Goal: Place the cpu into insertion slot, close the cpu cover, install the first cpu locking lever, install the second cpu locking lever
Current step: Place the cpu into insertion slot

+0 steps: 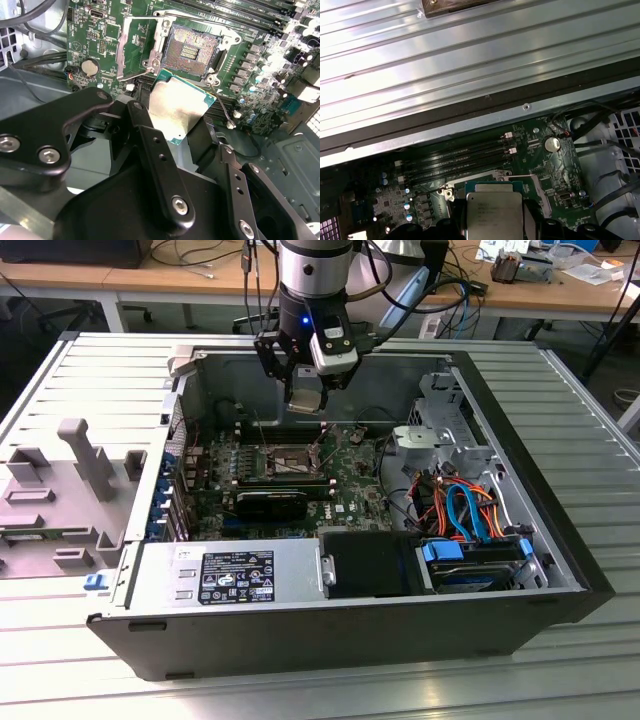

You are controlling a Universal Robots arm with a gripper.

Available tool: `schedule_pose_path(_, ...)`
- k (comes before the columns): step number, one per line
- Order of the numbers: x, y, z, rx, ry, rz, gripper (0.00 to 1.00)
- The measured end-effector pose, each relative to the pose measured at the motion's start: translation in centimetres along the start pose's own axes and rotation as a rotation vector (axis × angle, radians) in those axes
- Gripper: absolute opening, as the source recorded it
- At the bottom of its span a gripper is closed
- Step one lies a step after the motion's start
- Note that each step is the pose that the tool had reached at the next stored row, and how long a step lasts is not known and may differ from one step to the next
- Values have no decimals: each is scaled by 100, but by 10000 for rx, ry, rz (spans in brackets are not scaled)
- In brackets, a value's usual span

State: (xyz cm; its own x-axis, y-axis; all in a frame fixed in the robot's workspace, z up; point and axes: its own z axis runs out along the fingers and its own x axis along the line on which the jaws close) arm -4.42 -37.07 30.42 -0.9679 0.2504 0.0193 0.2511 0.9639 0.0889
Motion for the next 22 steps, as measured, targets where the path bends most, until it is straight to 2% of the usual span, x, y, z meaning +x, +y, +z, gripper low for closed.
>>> schedule_pose_path(22,0,0,0,-2,-11,121,54)
